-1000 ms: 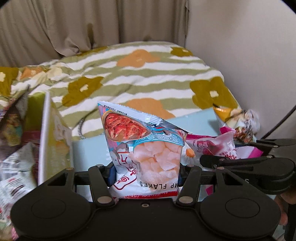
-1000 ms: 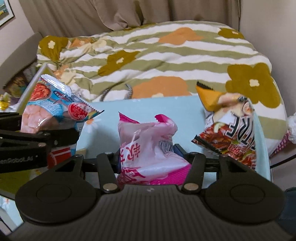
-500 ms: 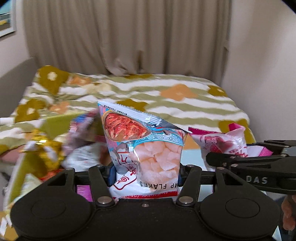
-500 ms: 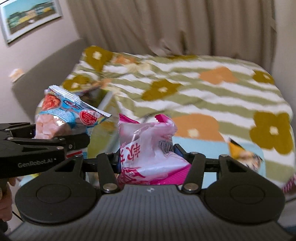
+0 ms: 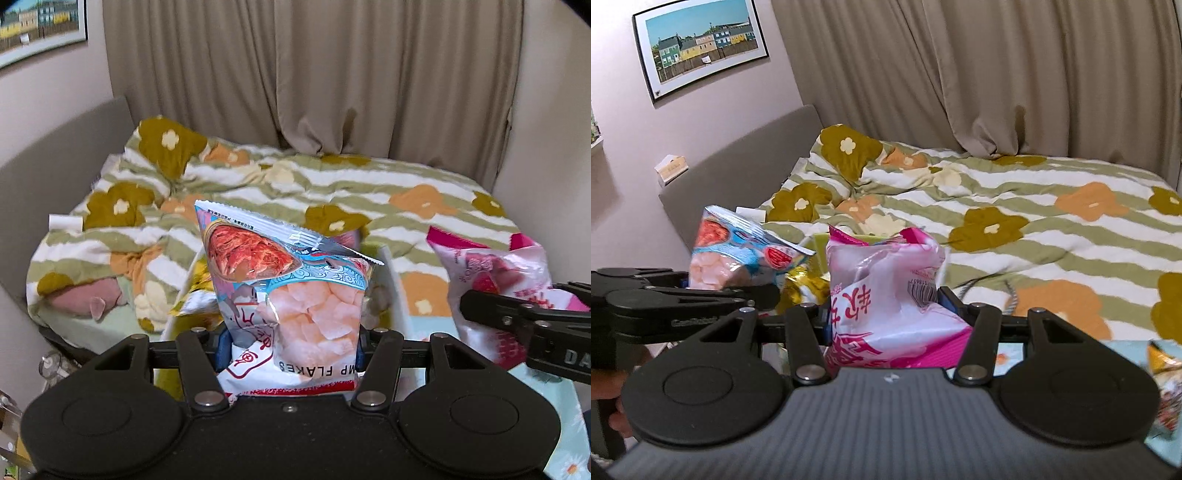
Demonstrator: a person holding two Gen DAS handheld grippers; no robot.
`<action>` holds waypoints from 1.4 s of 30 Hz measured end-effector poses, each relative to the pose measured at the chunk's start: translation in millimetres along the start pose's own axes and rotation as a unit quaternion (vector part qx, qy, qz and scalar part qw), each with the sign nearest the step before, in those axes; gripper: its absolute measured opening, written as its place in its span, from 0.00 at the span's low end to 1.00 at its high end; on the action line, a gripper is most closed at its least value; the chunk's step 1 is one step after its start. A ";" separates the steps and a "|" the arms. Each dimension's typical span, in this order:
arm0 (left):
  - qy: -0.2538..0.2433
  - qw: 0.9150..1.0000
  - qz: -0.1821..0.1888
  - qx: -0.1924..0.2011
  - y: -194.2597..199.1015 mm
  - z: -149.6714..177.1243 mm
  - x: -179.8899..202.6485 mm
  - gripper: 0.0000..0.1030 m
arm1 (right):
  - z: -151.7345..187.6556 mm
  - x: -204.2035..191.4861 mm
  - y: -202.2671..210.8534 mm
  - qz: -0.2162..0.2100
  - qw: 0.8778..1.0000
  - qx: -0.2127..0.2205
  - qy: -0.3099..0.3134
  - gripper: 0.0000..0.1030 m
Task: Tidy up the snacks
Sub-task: 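Carry both bags to the yellow box and release them inside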
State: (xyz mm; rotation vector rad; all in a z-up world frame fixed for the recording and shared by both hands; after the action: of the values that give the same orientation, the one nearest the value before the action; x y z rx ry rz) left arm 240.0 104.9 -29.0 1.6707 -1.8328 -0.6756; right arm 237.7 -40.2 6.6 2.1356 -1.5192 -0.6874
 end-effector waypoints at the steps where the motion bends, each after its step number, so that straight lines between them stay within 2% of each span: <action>1: 0.002 1.000 0.005 -0.005 -5.4 0.5 -9.2 0.59 | 0.7 -7.5 -5.6 0.006 1.000 -0.003 0.000 0.65; 4: 0.002 0.999 0.026 -0.024 -19.6 4.8 -30.4 0.60 | 4.7 -25.3 -20.9 0.022 1.000 -0.014 -0.005 0.65; 5: 0.002 0.999 0.034 -0.029 -24.3 6.2 -35.5 0.67 | 6.2 -29.9 -25.8 0.028 0.999 -0.017 -0.008 0.65; 6: 0.002 0.999 0.043 -0.034 -29.4 7.1 -40.5 0.85 | 8.3 -33.2 -29.5 0.034 0.999 -0.019 -0.012 0.65; 8: 0.001 0.998 0.055 -0.035 -34.5 9.1 -49.8 0.98 | 11.7 -40.0 -37.1 0.046 0.998 -0.023 -0.022 0.65; 12: -0.003 0.996 0.083 -0.030 -25.2 14.7 -62.6 0.98 | 19.7 -46.7 -42.4 0.068 0.997 -0.030 -0.038 0.65; 17: 0.000 0.996 0.084 -0.021 -9.2 17.7 -73.6 0.98 | 23.0 -58.0 -37.8 0.084 0.995 -0.040 -0.039 0.66; 23: 0.004 0.998 0.067 0.010 12.2 19.3 -80.4 0.98 | 18.1 -69.4 -37.4 0.074 0.996 -0.045 -0.025 0.66; 27: 0.009 0.998 0.059 0.012 17.5 22.0 -85.8 0.98 | 19.4 -78.3 -49.3 0.066 0.996 -0.062 -0.021 0.67; 28: 0.007 0.998 0.056 0.012 17.6 22.6 -86.2 0.98 | 21.7 -79.6 -53.7 0.068 0.995 -0.070 -0.021 0.69; 30: 0.004 0.999 0.050 0.011 16.1 26.3 -86.6 0.98 | 29.9 -80.7 -66.2 0.081 0.992 -0.095 -0.020 0.81; 31: 0.002 0.999 0.049 0.009 14.2 29.1 -86.1 0.98 | 35.5 -79.4 -72.9 0.086 0.990 -0.106 -0.023 1.00; 35: -0.004 0.999 0.050 -0.009 7.1 43.1 -86.8 0.98 | 51.2 -72.9 -79.4 0.079 0.990 -0.107 -0.051 1.00; 42: -0.009 0.998 0.055 -0.012 8.7 51.4 -84.2 0.98 | 56.2 -77.6 -66.3 0.095 0.992 -0.079 -0.037 1.00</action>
State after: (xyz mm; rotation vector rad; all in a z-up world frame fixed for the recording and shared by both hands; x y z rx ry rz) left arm 203.1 189.2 -65.7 1.5406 -1.9073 -0.6642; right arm 230.3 50.7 -66.0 1.8421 -1.6236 -0.7977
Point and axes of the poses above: each gripper's, at about its wrist camera, not at the fingertips, and y roughly against the way its jaws point, x to its right, z to its underside, the point moved 4 cm from there along -y, roughly the way its jaws point, and after that the axes turned 7 degrees about z, right-handed, at the moved point
